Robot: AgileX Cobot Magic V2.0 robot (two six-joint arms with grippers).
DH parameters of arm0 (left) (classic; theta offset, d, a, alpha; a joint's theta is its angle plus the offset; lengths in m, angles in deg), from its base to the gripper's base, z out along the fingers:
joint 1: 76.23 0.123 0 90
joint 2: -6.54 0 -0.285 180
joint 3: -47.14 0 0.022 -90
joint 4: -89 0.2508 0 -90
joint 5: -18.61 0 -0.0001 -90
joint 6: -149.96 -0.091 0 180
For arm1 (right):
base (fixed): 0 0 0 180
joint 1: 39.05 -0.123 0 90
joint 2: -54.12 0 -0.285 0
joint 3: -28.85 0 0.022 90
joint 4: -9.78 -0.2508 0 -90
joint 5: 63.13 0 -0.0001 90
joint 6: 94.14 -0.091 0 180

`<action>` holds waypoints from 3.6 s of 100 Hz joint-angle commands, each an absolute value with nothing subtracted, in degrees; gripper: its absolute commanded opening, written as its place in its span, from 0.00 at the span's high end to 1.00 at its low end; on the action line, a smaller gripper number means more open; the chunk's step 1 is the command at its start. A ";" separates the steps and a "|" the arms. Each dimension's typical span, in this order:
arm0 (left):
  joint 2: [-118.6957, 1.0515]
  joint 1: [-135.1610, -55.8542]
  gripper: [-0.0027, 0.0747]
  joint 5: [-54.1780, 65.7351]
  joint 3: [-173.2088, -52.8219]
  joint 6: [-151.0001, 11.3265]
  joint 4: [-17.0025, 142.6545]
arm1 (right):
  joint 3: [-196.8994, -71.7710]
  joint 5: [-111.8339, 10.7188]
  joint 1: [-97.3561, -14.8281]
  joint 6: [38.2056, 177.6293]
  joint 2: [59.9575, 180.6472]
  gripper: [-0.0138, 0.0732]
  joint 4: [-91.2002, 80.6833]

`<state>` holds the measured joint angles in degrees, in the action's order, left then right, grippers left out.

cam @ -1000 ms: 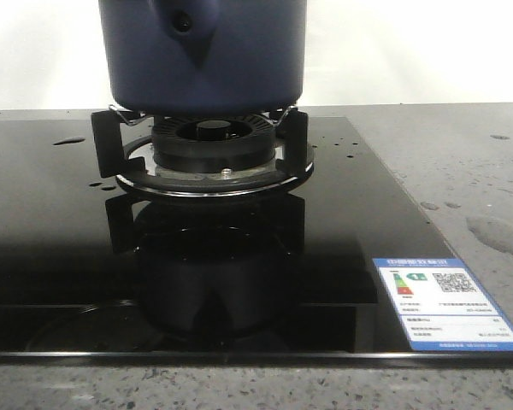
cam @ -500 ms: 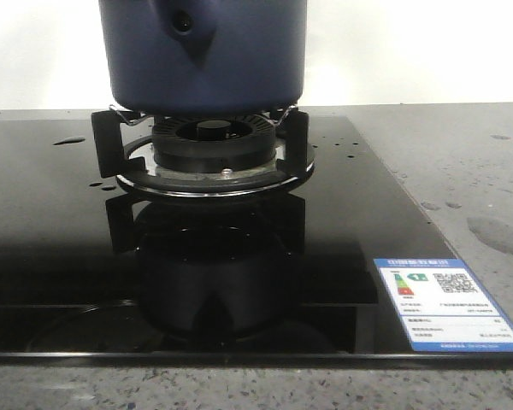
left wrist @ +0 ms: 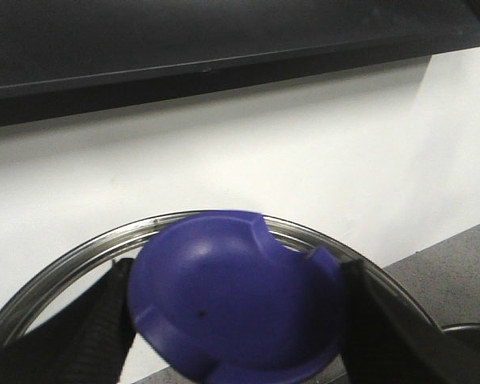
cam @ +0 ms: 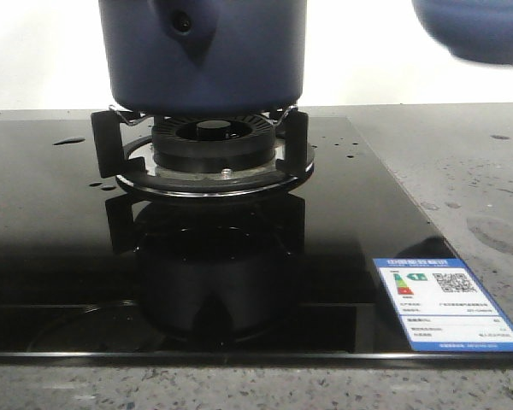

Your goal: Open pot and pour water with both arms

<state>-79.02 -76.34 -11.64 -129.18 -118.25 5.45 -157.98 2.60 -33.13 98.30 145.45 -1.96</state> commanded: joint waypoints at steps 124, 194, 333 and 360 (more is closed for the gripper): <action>-76.61 -76.15 0.49 -12.46 -131.60 -118.16 1.63 | -145.02 -6.94 -26.41 99.08 146.16 0.64 -1.90; -76.61 -76.15 0.49 -18.80 -131.60 -118.16 0.65 | -157.04 -7.76 -26.41 109.10 131.21 0.64 -23.99; -88.93 -91.17 0.49 -30.65 -131.60 -118.16 1.60 | -147.87 -5.84 -26.41 115.59 122.10 0.93 -28.24; -89.43 -91.17 0.49 -30.72 -131.60 -118.16 1.05 | -147.87 -5.97 -26.41 115.59 122.10 0.93 -28.24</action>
<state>-91.82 -90.63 -29.80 -129.30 -118.25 6.53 -146.54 -2.87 -26.63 114.89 123.24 -26.01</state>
